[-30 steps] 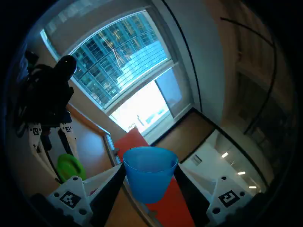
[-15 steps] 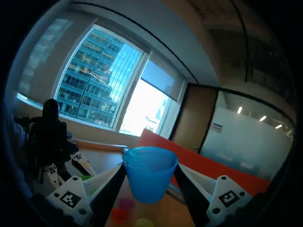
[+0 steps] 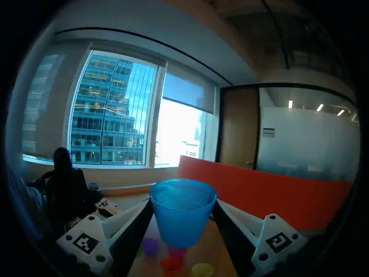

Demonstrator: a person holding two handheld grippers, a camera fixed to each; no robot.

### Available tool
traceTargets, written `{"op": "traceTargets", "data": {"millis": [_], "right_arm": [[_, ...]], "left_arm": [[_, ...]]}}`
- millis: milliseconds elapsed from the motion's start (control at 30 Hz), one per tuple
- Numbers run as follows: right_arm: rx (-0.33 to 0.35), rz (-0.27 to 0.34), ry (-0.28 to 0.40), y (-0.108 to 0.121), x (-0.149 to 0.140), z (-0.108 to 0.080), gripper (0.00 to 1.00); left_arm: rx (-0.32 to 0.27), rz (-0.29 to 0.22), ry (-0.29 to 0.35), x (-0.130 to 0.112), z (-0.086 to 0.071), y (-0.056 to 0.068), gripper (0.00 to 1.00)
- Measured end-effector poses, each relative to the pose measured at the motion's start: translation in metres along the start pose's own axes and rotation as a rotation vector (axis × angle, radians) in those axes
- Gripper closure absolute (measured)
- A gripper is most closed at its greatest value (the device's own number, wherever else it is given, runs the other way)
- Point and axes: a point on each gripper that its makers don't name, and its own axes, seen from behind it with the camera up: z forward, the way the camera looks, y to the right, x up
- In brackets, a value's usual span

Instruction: Pour water

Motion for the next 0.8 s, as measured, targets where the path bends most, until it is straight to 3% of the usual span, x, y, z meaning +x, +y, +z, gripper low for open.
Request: {"op": "traceTargets", "data": {"millis": [367,800], "right_arm": [[-0.038,0.002,-0.012,0.017,-0.009,-0.010,0.10],[-0.085,0.030,-0.020,0.037,-0.029,-0.042,0.11]], "left_arm": [[0.031,0.002,-0.008,-0.004,-0.007,-0.012,0.15],[0.089,-0.002,-0.027,-0.012,-0.023,-0.037,0.15]]}}
